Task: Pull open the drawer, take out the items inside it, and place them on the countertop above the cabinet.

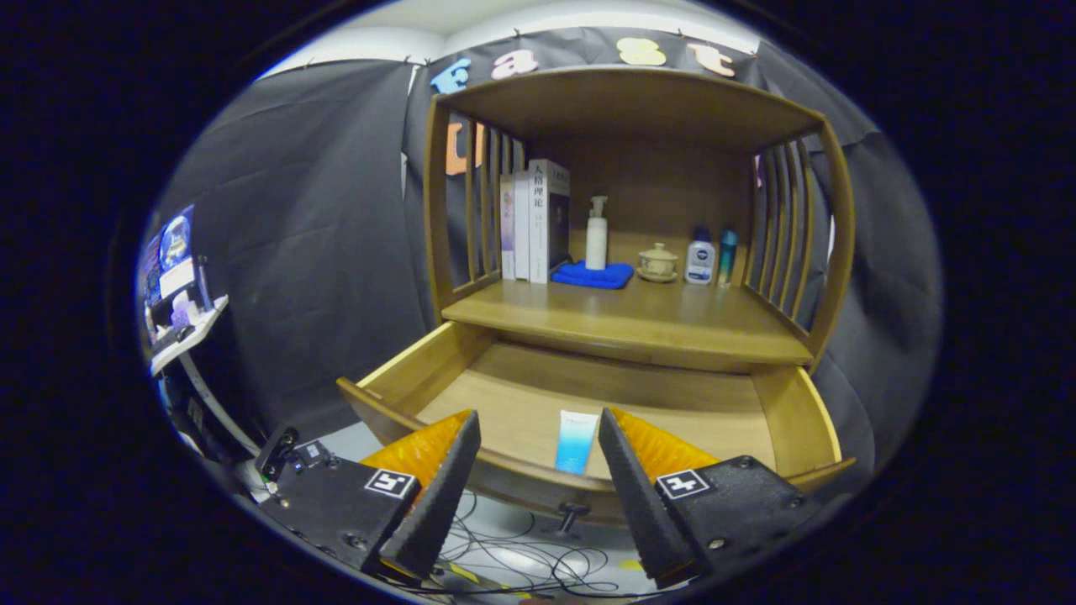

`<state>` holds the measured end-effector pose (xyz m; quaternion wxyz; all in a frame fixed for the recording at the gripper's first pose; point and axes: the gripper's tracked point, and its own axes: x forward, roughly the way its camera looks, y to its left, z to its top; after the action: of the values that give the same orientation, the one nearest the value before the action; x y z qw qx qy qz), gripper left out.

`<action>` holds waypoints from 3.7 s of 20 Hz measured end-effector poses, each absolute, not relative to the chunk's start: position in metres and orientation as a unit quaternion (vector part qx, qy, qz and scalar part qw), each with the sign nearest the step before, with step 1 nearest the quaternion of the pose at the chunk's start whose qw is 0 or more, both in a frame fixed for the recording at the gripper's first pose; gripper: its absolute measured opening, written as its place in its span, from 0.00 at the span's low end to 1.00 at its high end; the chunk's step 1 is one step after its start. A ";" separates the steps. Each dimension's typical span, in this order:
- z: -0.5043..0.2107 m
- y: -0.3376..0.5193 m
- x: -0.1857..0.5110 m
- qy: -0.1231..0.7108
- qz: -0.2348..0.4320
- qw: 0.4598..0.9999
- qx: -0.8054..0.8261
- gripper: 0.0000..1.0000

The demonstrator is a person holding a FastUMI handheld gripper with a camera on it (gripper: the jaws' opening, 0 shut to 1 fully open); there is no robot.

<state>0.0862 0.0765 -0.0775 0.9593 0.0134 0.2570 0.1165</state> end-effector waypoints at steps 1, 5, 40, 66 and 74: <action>-0.080 0.077 0.095 0.271 0.119 0.955 0.015 0.90; -0.107 0.077 0.126 0.356 0.141 0.924 0.011 0.90; -0.212 0.069 0.177 0.621 0.047 0.782 -0.027 0.52; -0.054 0.008 0.245 0.496 0.003 0.866 0.065 0.44; -0.051 -0.001 0.300 0.497 -0.036 0.863 0.081 0.44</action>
<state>0.2997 -0.0011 -0.0510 0.8630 0.0806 0.4974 -0.0356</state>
